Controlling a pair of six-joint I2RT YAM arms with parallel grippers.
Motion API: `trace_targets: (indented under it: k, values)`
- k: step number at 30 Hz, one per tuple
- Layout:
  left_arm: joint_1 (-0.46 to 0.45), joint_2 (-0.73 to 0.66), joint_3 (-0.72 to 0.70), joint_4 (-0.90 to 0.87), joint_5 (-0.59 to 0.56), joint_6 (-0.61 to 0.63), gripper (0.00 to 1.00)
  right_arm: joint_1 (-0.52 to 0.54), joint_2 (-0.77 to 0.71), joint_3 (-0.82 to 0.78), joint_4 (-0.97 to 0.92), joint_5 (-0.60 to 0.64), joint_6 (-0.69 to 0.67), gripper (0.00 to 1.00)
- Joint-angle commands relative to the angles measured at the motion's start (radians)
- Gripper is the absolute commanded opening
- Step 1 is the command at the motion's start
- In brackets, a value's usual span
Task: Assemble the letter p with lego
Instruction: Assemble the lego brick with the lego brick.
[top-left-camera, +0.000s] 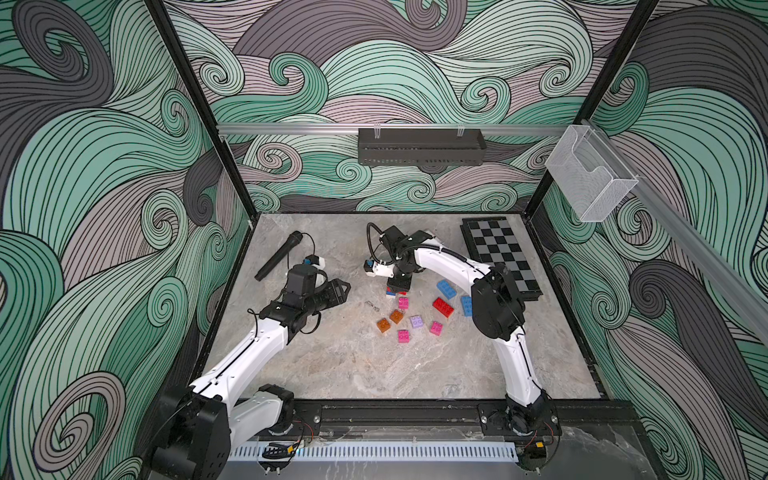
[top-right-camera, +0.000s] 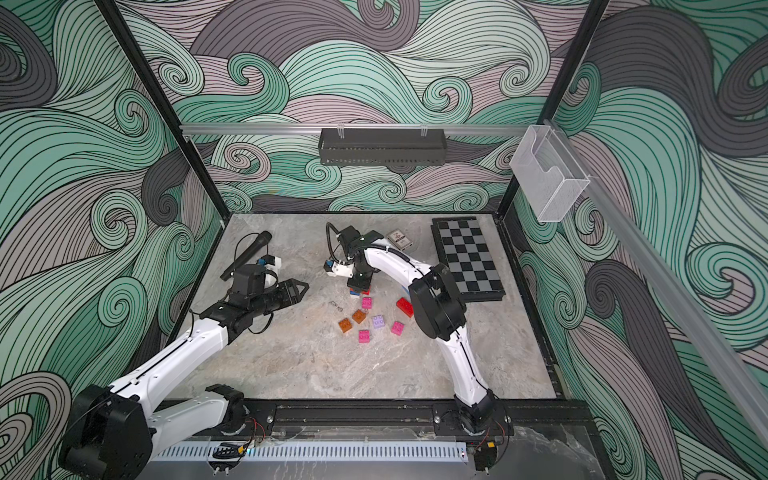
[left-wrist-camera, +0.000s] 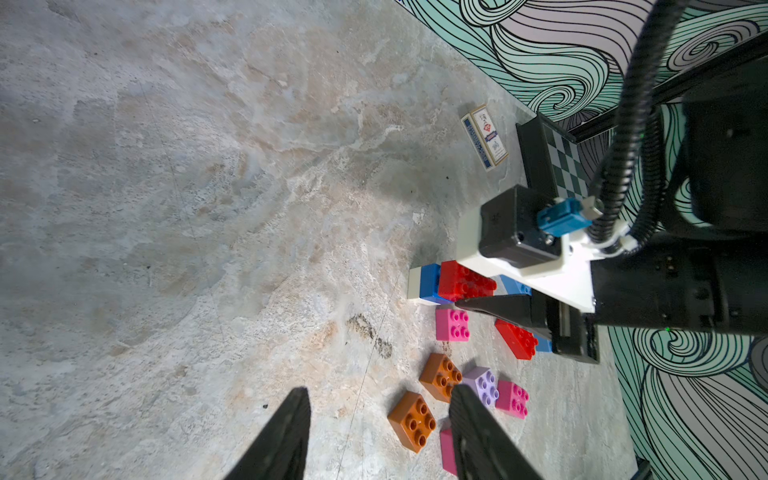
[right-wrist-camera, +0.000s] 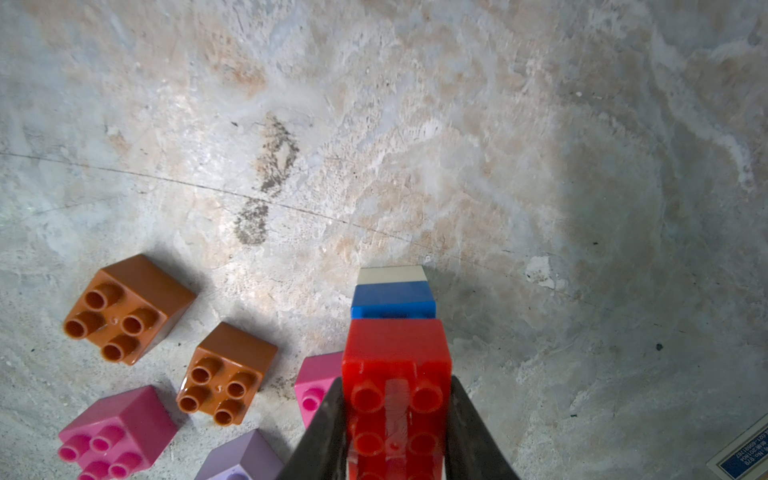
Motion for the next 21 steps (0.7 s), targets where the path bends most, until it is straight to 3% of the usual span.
trace_targets:
  k: [1, 21]
  values:
    - [0.009, 0.004, 0.002, 0.023, 0.002, 0.005, 0.55, 0.01, 0.04, 0.004, -0.012, 0.014, -0.028, 0.21]
    - [0.009, -0.001, 0.002, 0.025, 0.004, 0.008, 0.55, 0.025, -0.011, 0.028, -0.025, 0.031, -0.039, 0.2]
